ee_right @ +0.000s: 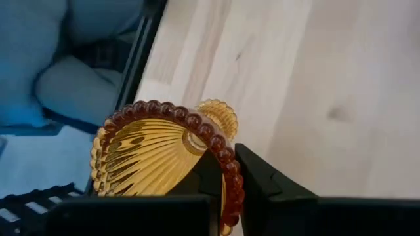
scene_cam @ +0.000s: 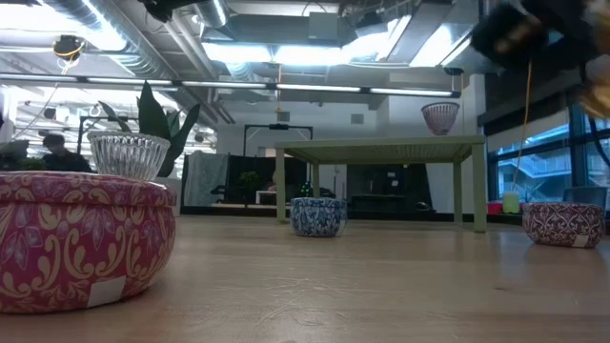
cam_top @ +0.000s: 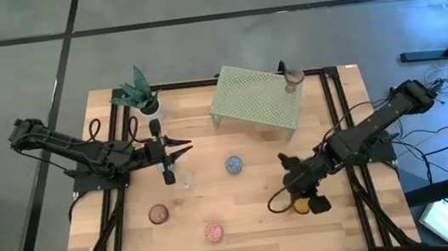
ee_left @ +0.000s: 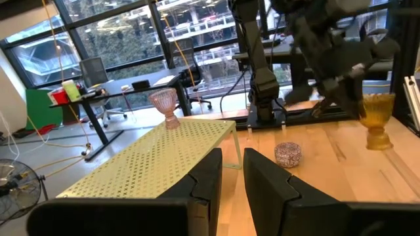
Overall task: Pick & Place candle stick holders
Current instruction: Put the brown candle holder on the shelf aligned with the pink candle holder
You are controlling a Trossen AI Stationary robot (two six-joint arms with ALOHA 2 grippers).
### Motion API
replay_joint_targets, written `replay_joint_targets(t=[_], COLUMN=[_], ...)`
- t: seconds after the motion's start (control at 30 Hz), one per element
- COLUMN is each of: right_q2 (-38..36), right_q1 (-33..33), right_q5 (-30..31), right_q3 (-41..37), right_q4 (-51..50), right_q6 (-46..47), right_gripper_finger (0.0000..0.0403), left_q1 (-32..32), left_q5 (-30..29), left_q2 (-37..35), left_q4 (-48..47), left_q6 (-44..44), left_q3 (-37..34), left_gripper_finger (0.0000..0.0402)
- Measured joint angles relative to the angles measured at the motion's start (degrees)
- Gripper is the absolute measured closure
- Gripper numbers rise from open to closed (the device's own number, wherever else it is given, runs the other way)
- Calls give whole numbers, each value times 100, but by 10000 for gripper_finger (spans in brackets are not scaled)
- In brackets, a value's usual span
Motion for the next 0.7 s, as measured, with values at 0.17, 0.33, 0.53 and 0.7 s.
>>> replay_joint_targets(t=[0.17,0.33,0.53,0.7], right_q2=[-1,-1,-3,-3], right_q1=[-486,-1072,-1899,-2690], right_q5=[526,672,676,777], right_q3=[964,1844,2687,2973], right_q4=[-1097,-1702,-2030,-2040], right_q6=[-405,-1164,-2141,-2695], right_gripper_finger=[368,376,376,373], left_q1=[0,0,7,7], left_q5=[0,0,0,0], left_q2=[0,0,0,0], left_q4=[1,1,1,1], left_q6=[2,2,2,2], left_q3=[0,0,0,0], left_gripper_finger=[343,343,343,343])
